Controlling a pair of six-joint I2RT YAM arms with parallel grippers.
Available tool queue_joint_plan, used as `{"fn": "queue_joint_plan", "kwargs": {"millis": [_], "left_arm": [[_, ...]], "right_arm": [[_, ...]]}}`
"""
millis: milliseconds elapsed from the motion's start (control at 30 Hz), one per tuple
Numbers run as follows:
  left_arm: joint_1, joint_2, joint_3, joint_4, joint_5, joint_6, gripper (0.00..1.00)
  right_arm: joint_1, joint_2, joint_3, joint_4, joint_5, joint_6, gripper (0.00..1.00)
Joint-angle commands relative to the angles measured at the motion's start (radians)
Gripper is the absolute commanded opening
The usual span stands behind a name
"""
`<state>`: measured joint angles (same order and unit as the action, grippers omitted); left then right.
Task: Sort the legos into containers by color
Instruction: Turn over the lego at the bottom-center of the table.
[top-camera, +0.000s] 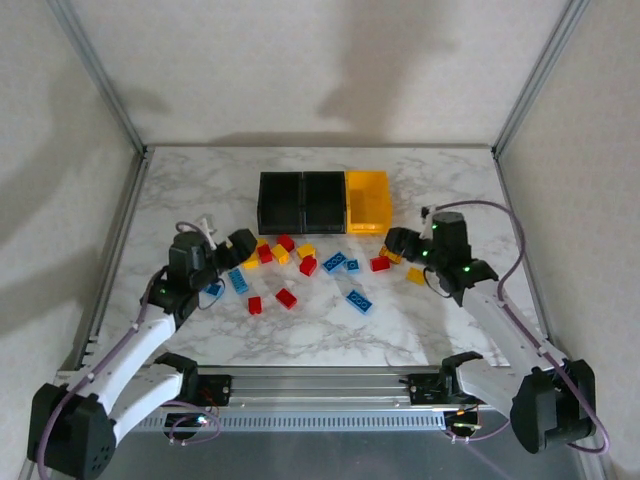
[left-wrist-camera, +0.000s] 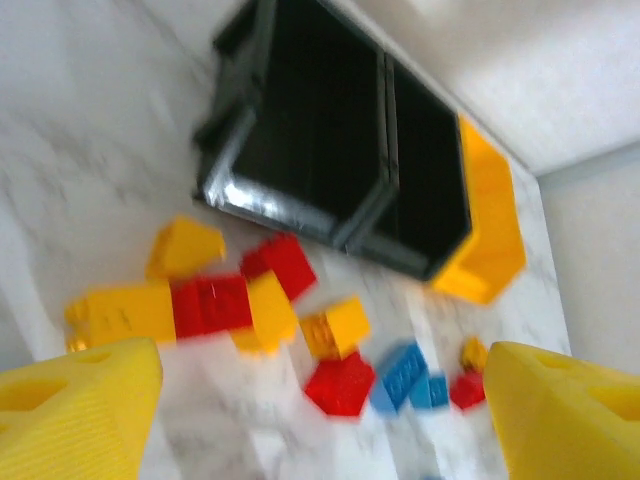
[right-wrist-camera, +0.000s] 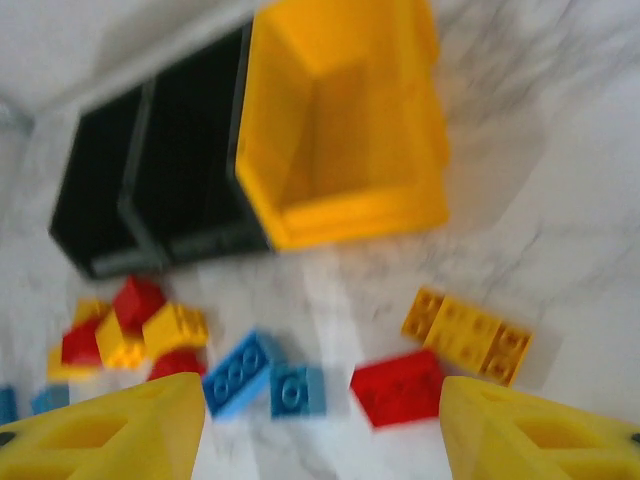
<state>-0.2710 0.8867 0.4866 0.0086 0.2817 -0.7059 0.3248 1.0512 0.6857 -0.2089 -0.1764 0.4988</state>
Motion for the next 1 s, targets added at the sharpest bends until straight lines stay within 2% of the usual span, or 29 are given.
{"fn": "queue_joint_plan", "kwargs": {"millis": [0,133,367,700,867,967], "left_arm": [[-0.040,-0.063,-0.077,-0.077,0.082,-0.077,0.84],[-0.079,-0.130,-0.145,-0.067,0.084,-0.127,0.85],[-0.088,-0.160,-0.174,-0.068,0.062,-0.141,0.86],[-0.106,-0.160,-0.183,-0.067,0.050,-0.151,0.87],[-0.109,-0.171,-0.196,-0.060,0.044,-0.162,0.88],[-0.111,-0.170,-0.197,-0.062,0.044,-0.164,0.88]], "right_arm": [[0.082,0.020,-0.047,-0.087,0.029,0.009,0.66],[0.172,0.080,-0.076,-0.104,0.086,0.009,0.67],[0.297,0.228,-0.114,-0.025,0.091,0.028,0.67],[0.530,0.442,-0.004,-0.040,0.214,0.059,0.63],[0.613,0.563,0.094,-0.107,0.304,0.098,0.61],[0.652,0.615,0.145,-0.119,0.325,0.108,0.64]]}}
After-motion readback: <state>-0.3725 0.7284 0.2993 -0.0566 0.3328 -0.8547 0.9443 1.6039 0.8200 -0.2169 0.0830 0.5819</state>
